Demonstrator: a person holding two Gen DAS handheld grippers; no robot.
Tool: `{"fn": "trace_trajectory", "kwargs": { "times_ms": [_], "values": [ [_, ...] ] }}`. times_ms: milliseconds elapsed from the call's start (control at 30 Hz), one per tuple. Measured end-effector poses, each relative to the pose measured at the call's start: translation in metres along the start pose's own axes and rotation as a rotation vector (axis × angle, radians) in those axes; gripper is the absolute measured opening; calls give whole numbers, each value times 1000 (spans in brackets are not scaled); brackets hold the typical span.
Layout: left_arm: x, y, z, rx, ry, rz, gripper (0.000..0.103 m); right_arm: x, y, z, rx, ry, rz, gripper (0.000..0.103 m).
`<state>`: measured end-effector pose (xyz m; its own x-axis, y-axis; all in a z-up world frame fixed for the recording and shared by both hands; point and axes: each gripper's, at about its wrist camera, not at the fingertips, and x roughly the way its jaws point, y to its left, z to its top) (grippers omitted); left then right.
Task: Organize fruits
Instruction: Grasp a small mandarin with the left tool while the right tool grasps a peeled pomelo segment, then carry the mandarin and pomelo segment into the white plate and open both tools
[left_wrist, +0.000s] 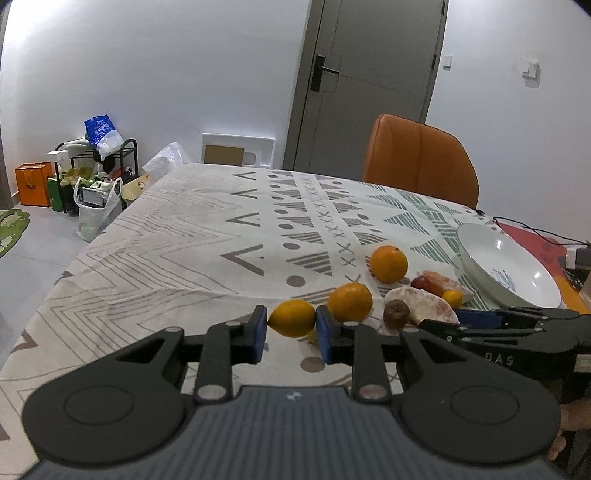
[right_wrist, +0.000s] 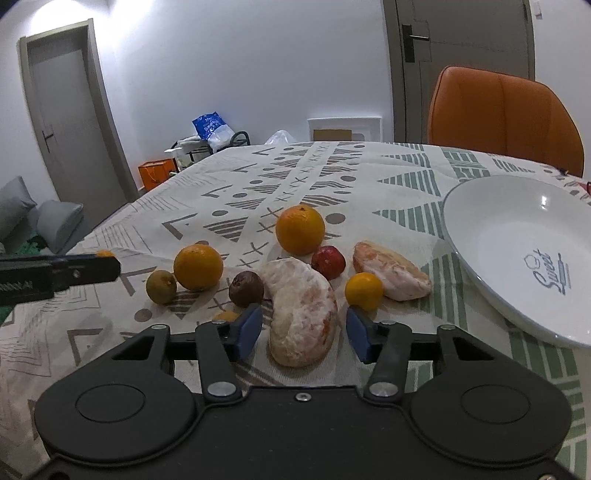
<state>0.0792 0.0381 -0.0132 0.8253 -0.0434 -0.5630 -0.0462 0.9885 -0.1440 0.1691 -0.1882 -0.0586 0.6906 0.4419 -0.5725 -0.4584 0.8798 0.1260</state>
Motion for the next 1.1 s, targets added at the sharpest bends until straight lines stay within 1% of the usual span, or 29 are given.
{"fn": "trace_trajectory", "kwargs": {
  "times_ms": [67, 133, 167, 200, 300, 500, 533, 567, 600, 633, 833, 1100],
  "values": [
    [-1, 2, 0, -4, -1, -1, 27, 3, 4, 1, -23, 1, -12, 49],
    [0, 3, 0, -6, 0, -2, 27, 6, 9, 1, -54, -2, -33, 40],
    [1, 2, 0, -6, 0, -2, 27, 7, 11, 1, -71, -3, -50, 38],
    [0, 2, 1, -3, -1, -3, 27, 7, 12, 2, -75, -1, -51, 37],
    [-1, -3, 4, 10, -6, -7, 27, 2, 6, 3, -44, -6, -16, 37],
    [0, -19, 9, 38, -17, -21, 27, -15, -5, 4, -23, -46, -17, 35],
    [1, -22, 9, 42, -17, -24, 27, -17, -7, 4, -21, -51, -19, 33],
    [2, -25, 10, 47, -17, -27, 27, -20, -10, 5, -16, -56, -19, 20],
    [3, -28, 11, 52, -17, -31, 27, -23, -13, 5, -9, -60, -18, 17],
    [3, -31, 11, 57, -17, -34, 27, -24, -16, 5, 4, -54, -4, 17],
    [6, -45, 12, 81, -20, -42, 27, -31, -28, -1, 17, -62, 3, 17],
    [7, -58, 12, 108, -21, -50, 27, -49, -41, -1, 41, -112, 17, 16]
  ]
}}
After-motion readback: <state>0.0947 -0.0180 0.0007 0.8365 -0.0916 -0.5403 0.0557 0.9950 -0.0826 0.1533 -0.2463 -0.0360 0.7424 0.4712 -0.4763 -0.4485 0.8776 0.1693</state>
